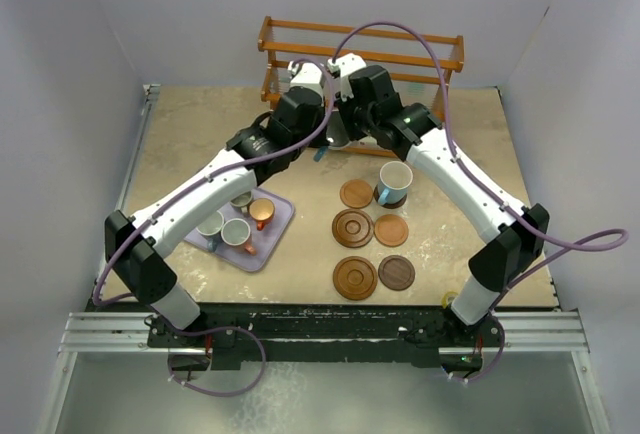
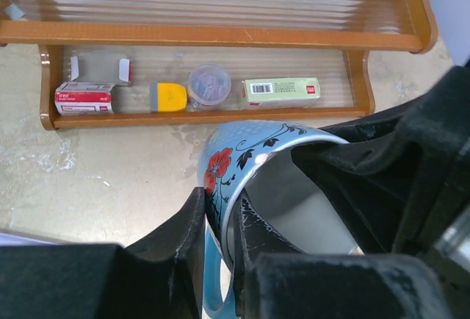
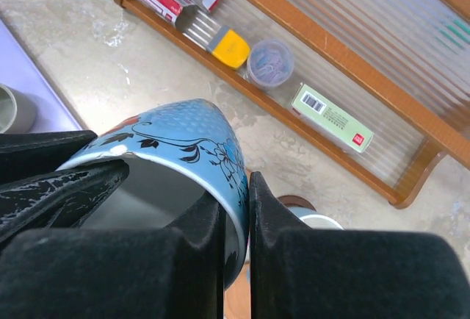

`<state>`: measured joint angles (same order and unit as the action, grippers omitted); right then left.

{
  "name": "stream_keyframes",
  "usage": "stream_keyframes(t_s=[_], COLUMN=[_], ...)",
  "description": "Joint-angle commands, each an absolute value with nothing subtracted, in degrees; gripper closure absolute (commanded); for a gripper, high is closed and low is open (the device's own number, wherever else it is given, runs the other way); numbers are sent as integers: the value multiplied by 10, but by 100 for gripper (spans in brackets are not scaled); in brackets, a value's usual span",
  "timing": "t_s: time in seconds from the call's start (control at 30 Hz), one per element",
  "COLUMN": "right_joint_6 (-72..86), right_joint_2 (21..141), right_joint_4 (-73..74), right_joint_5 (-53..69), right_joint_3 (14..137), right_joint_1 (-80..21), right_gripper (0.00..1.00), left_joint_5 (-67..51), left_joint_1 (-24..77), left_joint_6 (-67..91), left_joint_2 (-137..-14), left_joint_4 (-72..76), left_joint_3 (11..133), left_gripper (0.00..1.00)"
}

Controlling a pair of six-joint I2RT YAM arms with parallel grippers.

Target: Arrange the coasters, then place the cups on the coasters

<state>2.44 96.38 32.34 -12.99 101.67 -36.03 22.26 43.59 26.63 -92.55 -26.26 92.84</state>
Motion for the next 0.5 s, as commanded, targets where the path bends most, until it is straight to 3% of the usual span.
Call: stream_keyframes(t_s=[0.0, 0.1, 0.37, 0.47], right_joint_6=[23, 12, -14, -25], right_joint_2=[936, 924, 882, 855], right_joint_4=[322, 314, 311, 312], right_joint_5=[-104, -117, -133, -124], right_joint_3=[1045, 1032, 991, 962], right_joint_1=[-351, -350, -337, -330], right_gripper=[100, 100, 100, 100], left_joint_5=[134, 102, 43, 6], left_joint_1=[433, 433, 431, 424], left_joint_6=[216, 185, 81, 36], left_joint_2=[-864, -849, -809, -791], left_joint_4=[-192, -187, -203, -216], left_joint_3=[921, 909, 878, 870], left_gripper=[88, 83, 52, 46])
